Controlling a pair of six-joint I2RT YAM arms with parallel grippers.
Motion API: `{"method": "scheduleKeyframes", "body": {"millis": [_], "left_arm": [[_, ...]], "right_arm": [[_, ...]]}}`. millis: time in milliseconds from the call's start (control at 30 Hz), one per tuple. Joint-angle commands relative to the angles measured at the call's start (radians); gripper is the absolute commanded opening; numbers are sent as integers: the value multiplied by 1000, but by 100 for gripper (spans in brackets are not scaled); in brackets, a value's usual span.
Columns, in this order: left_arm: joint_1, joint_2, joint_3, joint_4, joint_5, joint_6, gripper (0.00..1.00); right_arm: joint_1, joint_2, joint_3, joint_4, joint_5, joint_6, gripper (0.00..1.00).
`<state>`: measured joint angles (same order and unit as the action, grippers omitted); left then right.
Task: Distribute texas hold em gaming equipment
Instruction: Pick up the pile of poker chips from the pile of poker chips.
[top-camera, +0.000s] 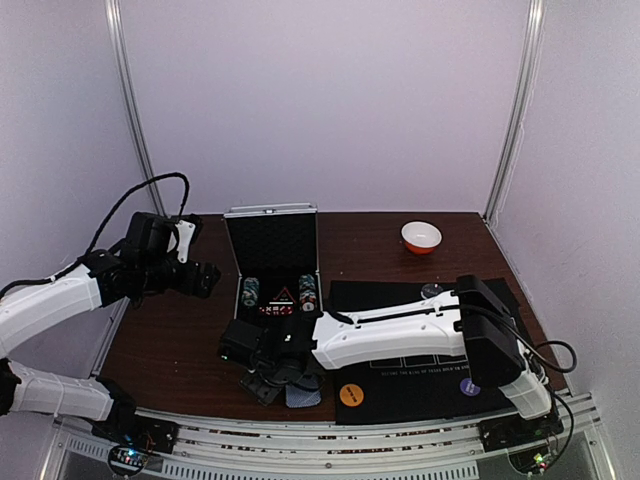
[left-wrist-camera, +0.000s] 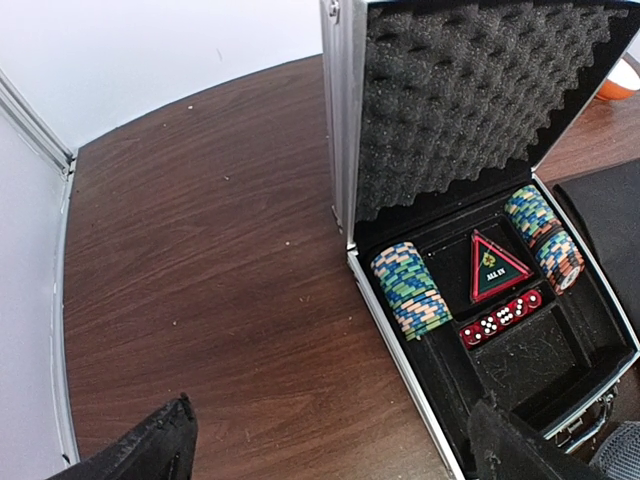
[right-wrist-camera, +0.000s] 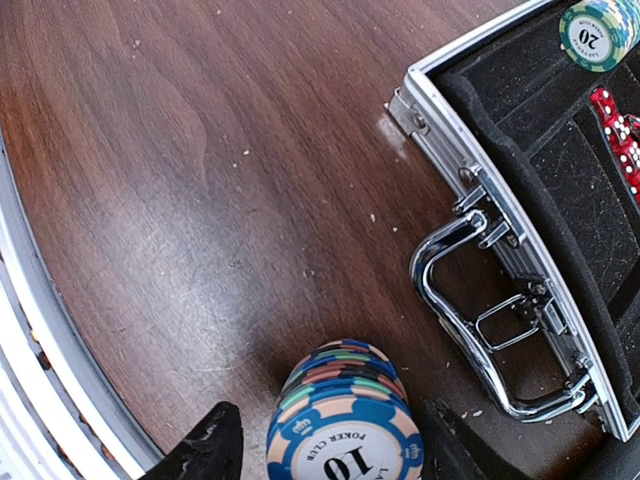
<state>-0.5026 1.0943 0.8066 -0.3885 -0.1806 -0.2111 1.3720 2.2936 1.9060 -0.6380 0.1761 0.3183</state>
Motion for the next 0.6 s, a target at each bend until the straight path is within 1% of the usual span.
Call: {"method": "scheduleKeyframes", "body": {"millis": [0,133,200,300,333,433,467,567], "left_arm": [[4,-19,-15,53,10,3,98],[4,-19,-16,54,14,5,98],[5,-19,-17,55,14,5,98],[4,-22,-17,55,15,7,98],[4,-21,-17,55,16,6,98],[4,-22,-18,55,19,8,98],[4,-22,-18,55,18,8,98],[4,-21,-18,56,19,8,98]], "right_arm": [[-7,7,26,-21,14,5,59],[-9,2,27,-20,16,4,45],[-10,0,27,-26,18,5,40],[-11,-1,28,-38,16,4,29],[-11,-2,29,-41,16,3,24],[-11,-6,38,-55,17,2,2],[-11,-10,40,-58,19,2,0],[-12,-28,55,-57,17,2,0]]}}
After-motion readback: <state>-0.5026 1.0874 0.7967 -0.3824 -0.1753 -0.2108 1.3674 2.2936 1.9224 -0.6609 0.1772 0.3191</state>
